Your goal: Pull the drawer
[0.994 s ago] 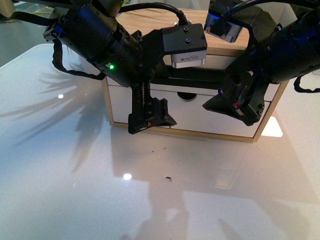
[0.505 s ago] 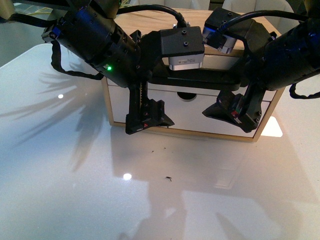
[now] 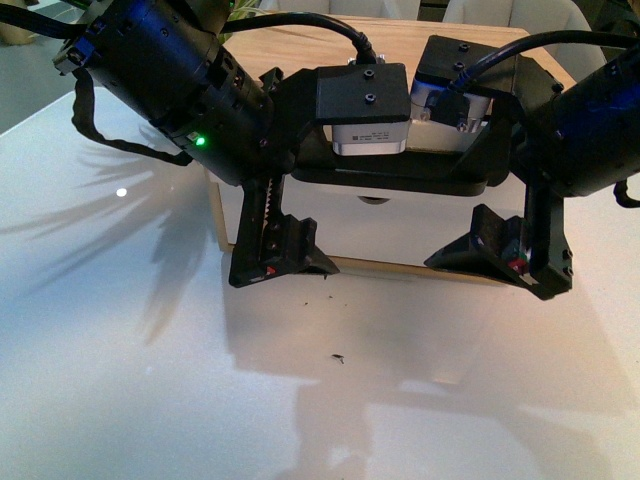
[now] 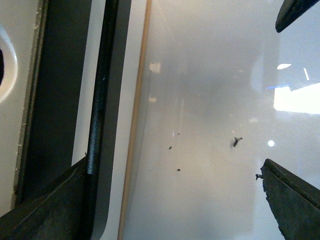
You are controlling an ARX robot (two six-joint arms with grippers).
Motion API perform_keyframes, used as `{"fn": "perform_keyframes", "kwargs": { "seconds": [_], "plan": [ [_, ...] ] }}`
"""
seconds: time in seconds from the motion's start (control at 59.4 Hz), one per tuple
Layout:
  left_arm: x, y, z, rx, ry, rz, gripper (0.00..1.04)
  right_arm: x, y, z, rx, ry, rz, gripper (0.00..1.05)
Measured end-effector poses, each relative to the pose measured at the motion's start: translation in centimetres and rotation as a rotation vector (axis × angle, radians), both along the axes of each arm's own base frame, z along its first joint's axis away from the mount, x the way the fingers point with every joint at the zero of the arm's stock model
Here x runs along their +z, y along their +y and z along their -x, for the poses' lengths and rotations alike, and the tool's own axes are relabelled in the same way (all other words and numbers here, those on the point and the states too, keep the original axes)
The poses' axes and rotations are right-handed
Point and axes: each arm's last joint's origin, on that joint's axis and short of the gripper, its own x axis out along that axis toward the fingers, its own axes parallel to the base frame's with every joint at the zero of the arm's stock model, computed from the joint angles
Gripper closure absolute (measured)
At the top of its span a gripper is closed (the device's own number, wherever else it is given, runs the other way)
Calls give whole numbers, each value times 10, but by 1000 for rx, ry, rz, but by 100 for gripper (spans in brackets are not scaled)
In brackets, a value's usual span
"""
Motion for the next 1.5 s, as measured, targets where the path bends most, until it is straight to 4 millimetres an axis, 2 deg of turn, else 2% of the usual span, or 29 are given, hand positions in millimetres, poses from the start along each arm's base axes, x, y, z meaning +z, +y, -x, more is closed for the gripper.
{"fn": "perform_keyframes", "kwargs": {
  "seconds": [0.404, 0.606, 0.724, 0.909, 1.061, 1.229, 1.331, 1.499],
  "plan": [
    [2, 11, 49, -70, 33, -22, 7, -2, -1, 49, 75, 50, -55, 9],
    [2, 17, 67, -74, 14, 11, 7, -2, -3, 68, 63, 57, -119, 9],
    [3, 19, 75, -50, -24, 97, 7, 1, -7, 78, 14, 46, -193, 9],
    [33, 28, 90, 66, -132, 336, 7, 23, -23, 104, -80, -40, -407, 9],
    [55, 45, 108, 244, -218, 490, 7, 39, -41, 124, -210, -162, -540, 9],
    [69, 86, 140, 675, -367, 698, 7, 46, -69, 154, -493, -355, -709, 9],
    [66, 111, 163, 885, -369, 772, 7, 45, -78, 172, -635, -429, -777, 9],
    [43, 157, 216, 1179, -336, 877, 7, 34, -94, 210, -929, -514, -892, 9]
  ]
}}
